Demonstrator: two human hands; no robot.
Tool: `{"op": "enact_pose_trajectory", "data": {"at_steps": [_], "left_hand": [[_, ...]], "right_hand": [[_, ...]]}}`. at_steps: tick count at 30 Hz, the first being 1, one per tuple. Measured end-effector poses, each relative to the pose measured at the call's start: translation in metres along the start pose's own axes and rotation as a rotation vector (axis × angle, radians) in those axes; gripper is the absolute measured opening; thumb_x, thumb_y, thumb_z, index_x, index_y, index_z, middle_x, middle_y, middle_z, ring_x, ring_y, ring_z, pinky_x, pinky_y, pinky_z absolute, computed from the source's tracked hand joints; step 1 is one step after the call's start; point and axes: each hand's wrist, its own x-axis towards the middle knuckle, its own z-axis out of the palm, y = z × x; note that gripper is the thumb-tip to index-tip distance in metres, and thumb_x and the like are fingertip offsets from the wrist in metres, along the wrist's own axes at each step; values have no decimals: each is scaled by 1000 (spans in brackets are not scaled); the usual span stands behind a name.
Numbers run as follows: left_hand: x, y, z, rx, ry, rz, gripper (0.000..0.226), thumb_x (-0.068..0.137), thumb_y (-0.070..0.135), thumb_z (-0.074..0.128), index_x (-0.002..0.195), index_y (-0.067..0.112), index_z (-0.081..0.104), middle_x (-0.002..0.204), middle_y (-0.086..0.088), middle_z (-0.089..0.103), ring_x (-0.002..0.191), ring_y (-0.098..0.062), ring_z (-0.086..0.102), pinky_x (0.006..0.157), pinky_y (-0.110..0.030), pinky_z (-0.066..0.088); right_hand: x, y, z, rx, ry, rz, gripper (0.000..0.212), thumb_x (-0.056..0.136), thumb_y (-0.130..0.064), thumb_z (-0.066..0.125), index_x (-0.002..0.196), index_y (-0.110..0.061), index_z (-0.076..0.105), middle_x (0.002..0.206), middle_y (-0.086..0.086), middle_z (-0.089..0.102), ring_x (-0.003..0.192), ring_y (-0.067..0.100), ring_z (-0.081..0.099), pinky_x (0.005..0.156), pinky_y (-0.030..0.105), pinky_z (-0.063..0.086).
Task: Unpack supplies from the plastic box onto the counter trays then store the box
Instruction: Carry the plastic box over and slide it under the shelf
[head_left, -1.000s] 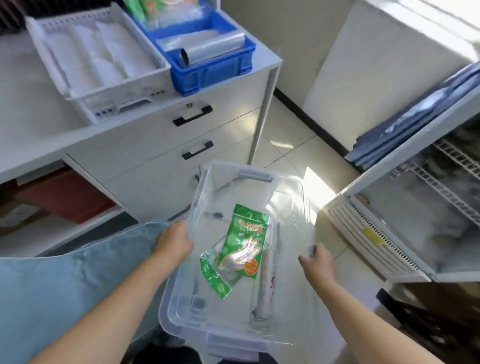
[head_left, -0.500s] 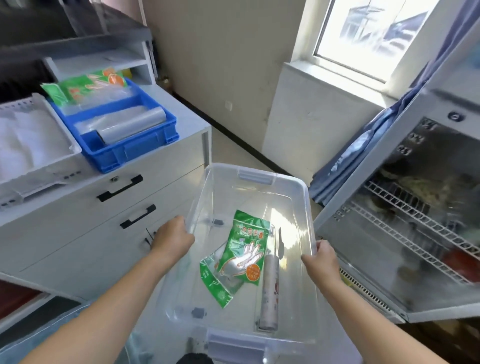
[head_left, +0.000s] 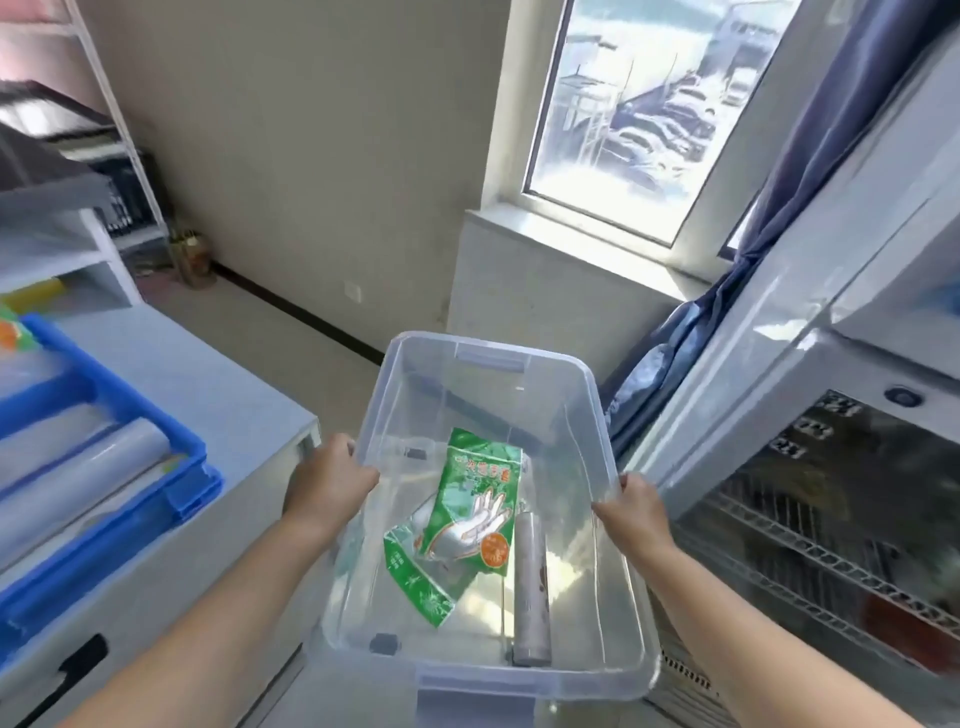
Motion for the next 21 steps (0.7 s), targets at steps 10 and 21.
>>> {"op": "enact_pose_trajectory", "data": {"at_steps": [10, 21], "left_hand": [[173, 38, 2, -33, 68, -12, 20, 74, 19, 64, 86, 9, 54, 70, -6, 56, 65, -27, 51, 53, -30, 35], [330, 53, 3, 7, 211, -311, 20, 71, 21, 66, 83, 10, 56, 75, -7, 63, 63, -25, 54, 54, -29, 34]], "right_hand": [[165, -93, 33, 1, 17, -51, 15, 74, -9, 62, 86, -7, 52, 84, 9, 58, 75, 26, 56, 57, 32, 43], [382, -222, 92, 10, -324, -251, 24, 72, -6, 65, 72, -12, 42, 74, 5, 46, 59, 17, 42, 50, 29, 31]]}}
